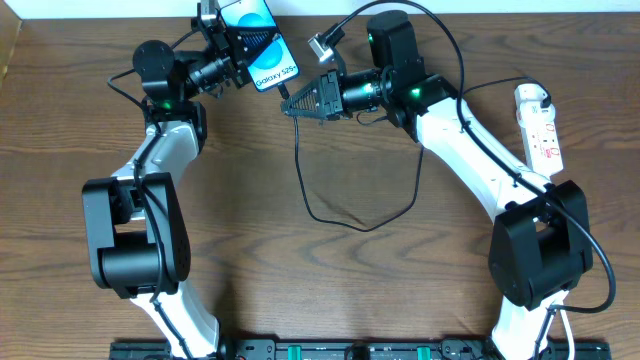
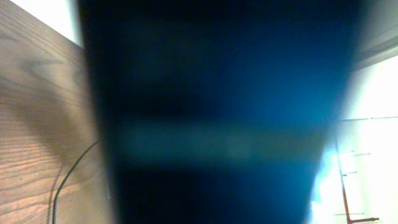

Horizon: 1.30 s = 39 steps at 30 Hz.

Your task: Plug charger to phone and switch on socket

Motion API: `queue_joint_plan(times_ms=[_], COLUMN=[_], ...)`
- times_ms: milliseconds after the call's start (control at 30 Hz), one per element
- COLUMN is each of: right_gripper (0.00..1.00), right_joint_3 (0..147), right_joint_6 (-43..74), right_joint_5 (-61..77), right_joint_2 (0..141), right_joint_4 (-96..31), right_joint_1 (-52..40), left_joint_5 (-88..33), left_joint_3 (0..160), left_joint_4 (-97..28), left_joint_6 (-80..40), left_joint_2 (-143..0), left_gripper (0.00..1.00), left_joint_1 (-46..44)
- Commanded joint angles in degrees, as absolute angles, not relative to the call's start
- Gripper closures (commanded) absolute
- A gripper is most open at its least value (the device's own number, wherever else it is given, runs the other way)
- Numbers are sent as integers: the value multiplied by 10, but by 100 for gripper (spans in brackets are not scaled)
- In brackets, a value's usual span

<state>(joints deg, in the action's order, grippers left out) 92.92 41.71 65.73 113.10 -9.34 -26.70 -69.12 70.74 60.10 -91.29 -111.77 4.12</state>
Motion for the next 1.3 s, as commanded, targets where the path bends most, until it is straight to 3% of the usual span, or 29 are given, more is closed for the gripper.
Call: queue_joint_plan(times_ms=[0, 367, 433, 667, 833, 967, 1133, 1267], right_gripper=[99, 98, 89, 71, 64, 59, 58, 59], right_joint_3=[930, 930, 930, 930, 930, 930, 930, 930], right_joint_6=[422, 421, 405, 362, 350, 312, 210, 176], right_joint_5=[622, 621, 621, 649, 688, 672, 519, 445], right_joint_2=[1132, 1132, 1132, 1132, 1132, 1132, 1132, 1132], right_joint_4=[-85, -93, -120, -165, -168, -215, -372, -420], right_joint_1=[-265, -266, -265, -260, -226, -180, -145, -142], left_joint_5=[-742, -744, -744, -759, -799, -857, -892, -889], left_joint_3=[719, 719, 719, 718, 718, 718, 718, 717], left_joint_4=[610, 610, 610, 608, 597, 487, 303, 249], left_joint_6=[-899, -899, -899, -896, -858, -760, -599, -538], left_joint_2=[-1114, -1114, -1114, -1114, -1114, -1114, -1114, -1115], left_gripper=[93, 93, 93, 93, 93, 93, 93, 93], left_joint_1=[37, 37, 42, 60, 63, 62, 60, 53])
